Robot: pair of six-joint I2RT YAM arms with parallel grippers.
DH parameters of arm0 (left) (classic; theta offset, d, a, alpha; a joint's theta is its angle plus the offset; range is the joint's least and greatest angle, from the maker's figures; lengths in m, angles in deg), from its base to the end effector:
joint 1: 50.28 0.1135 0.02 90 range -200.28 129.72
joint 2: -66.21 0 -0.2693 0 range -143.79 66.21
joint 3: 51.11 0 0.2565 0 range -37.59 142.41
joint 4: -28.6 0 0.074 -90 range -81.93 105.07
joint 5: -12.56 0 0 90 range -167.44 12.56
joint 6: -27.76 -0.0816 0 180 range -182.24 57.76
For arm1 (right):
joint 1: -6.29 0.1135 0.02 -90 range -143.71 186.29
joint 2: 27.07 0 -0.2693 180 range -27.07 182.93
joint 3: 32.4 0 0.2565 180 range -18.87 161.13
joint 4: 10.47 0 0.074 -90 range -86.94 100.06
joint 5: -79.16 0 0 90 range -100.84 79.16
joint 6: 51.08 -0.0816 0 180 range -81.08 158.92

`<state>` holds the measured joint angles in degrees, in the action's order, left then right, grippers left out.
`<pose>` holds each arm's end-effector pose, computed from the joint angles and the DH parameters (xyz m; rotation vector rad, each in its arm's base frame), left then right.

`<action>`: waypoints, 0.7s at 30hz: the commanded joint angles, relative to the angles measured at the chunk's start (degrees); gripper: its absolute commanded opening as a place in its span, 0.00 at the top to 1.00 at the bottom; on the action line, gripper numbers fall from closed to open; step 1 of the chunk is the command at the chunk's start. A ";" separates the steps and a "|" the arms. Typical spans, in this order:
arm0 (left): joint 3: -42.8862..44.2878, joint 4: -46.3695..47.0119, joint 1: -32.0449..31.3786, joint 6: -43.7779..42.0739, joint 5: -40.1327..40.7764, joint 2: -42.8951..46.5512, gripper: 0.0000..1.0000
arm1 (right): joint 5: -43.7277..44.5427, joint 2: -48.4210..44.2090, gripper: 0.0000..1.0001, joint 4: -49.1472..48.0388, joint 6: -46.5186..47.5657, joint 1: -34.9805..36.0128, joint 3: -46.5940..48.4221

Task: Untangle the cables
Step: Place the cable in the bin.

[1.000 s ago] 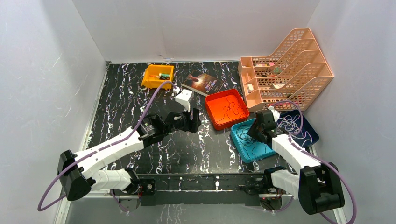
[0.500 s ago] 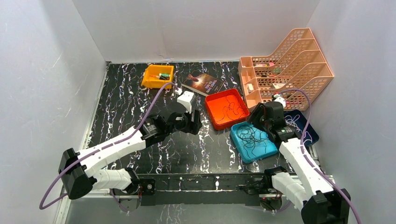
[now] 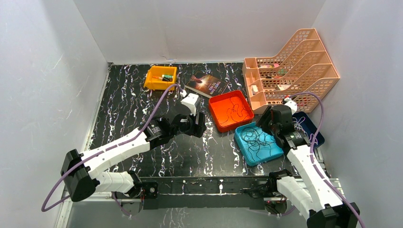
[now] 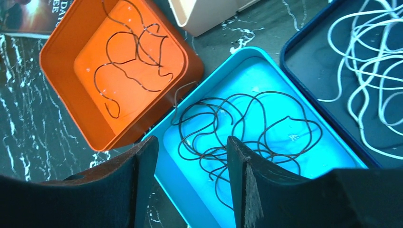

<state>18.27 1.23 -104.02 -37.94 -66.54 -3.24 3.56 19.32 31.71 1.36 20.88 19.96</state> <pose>0.2010 -0.2479 0.2943 0.4161 2.0630 -0.6479 0.2111 0.0340 0.2448 0.5724 2.1139 0.2393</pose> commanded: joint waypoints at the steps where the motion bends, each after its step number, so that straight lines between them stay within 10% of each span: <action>1: -0.60 -0.68 0.23 0.10 0.36 2.22 0.30 | 5.55 -1.22 0.37 1.56 -1.03 -0.35 2.13; 13: -0.10 -1.36 0.28 0.82 3.02 3.93 0.29 | 8.82 0.82 0.41 4.11 -2.89 -0.27 -0.24; 21: 1.36 -2.73 0.27 -0.45 4.89 3.31 0.28 | -17.96 -2.08 0.38 -12.36 5.93 -0.27 -4.47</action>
<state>17.68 0.00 -104.02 -37.64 -64.07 -0.75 -0.44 19.47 30.35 1.95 20.77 16.00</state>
